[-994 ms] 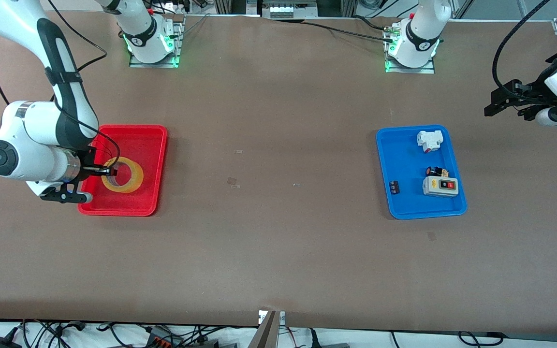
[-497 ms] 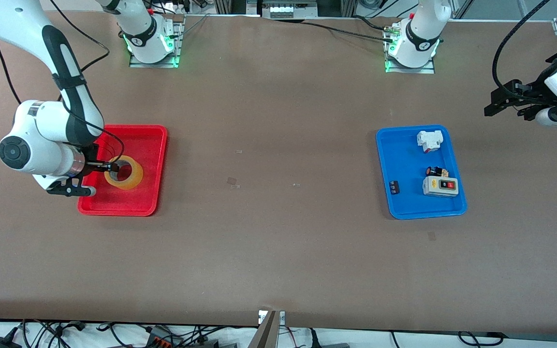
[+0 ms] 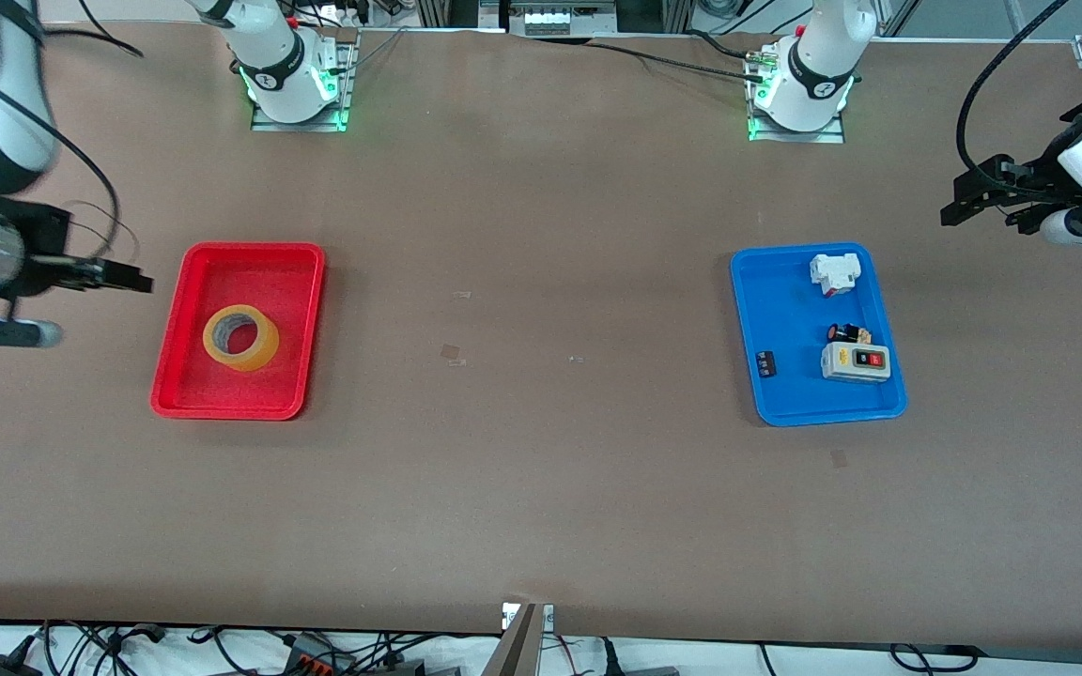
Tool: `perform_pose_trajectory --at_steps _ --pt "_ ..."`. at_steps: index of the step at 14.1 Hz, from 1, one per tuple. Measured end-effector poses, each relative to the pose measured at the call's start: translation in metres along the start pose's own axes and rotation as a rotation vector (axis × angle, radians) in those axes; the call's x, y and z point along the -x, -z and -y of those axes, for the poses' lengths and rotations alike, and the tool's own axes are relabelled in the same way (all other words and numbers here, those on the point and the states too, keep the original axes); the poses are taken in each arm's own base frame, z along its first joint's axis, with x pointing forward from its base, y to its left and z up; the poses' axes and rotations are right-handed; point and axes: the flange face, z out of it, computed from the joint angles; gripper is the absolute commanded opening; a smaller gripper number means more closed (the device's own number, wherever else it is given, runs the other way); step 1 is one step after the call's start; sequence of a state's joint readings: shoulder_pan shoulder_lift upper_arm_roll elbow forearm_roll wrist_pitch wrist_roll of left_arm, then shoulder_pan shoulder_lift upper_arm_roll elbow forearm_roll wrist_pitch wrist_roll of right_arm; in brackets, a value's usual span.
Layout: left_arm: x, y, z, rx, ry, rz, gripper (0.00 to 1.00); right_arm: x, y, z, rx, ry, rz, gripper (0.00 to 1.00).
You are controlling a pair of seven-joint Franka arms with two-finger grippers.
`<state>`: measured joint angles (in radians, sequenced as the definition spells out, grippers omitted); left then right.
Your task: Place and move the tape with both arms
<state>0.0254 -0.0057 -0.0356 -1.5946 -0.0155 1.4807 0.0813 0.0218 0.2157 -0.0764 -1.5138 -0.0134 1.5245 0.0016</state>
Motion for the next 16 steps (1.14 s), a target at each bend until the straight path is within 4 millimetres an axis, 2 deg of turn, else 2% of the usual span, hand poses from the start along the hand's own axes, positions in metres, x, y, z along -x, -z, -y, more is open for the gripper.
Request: perform_pose_trajectory --at_steps 1,3,6,12,14,16 --pt "0.000 0.000 0.000 0.000 0.000 0.000 1.00 0.004 0.023 0.000 0.000 0.004 -0.024 1.00" --pt "0.000 0.000 0.000 0.000 0.000 0.000 1.00 0.007 0.053 0.001 0.000 0.010 -0.071 1.00" --pt "0.000 0.000 0.002 0.000 0.004 0.000 1.00 0.004 0.071 0.008 0.001 0.021 -0.114 1.00" --pt "0.000 0.000 0.004 0.001 0.009 -0.001 1.00 -0.010 0.074 0.023 0.004 0.044 -0.199 1.00" --pt "0.001 0.001 0.004 0.001 0.009 -0.003 1.00 -0.010 0.066 0.022 0.003 0.044 -0.205 1.00" --pt "0.001 0.003 0.004 0.000 0.010 -0.007 1.00 0.002 0.051 0.019 -0.002 0.042 -0.223 1.00"
